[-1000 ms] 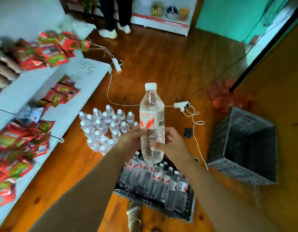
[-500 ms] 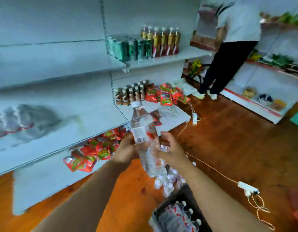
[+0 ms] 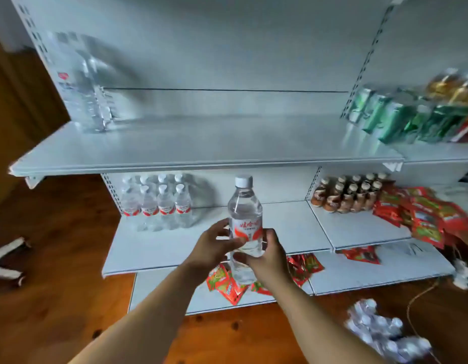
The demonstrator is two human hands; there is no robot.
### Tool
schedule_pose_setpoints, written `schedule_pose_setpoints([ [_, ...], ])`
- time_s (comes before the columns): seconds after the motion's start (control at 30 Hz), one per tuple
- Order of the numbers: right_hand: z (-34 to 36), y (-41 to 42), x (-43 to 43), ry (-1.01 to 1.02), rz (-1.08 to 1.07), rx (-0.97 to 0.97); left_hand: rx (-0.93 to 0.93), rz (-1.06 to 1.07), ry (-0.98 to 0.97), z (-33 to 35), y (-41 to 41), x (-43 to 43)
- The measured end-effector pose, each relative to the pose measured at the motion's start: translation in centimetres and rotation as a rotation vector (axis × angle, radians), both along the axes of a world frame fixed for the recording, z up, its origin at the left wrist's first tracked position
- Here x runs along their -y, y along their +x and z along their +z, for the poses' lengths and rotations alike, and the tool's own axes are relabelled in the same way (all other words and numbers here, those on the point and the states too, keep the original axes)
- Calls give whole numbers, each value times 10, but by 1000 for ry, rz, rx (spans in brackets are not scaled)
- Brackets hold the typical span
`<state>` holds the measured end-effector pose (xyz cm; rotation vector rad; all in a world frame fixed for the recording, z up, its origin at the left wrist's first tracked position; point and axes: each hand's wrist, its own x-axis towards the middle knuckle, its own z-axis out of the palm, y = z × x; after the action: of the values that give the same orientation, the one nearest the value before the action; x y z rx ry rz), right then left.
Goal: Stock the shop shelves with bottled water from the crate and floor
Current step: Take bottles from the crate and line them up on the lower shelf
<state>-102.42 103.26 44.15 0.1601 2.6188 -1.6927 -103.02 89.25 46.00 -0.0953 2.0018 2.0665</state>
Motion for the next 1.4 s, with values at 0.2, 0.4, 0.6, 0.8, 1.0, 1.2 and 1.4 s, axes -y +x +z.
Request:
schedule_pose_setpoints([
  [0.2,-71,-87,52,11,69,84,61,194,8,-68,-74,37],
  [0.4,-157,-189,71,14,310,92,-9,241,-45,-161,-162,66],
  [0.6,-253,-276,92,37,292,-51,-198,286,-48,-260,-238,86],
  [0.8,-320,-332,109,-40,268,-207,-390,394,-206,-324,-279,88],
  [1.0,-335,-380,130,-61,279,-300,-301,602,-207,-349,-296,68],
  [1.2,-335,-404,156,-42,308,-309,-269,656,123,-353,-303,69],
  [1.4,-333,-412,163,27,330,-304,-293,691,253,-362,-311,66],
])
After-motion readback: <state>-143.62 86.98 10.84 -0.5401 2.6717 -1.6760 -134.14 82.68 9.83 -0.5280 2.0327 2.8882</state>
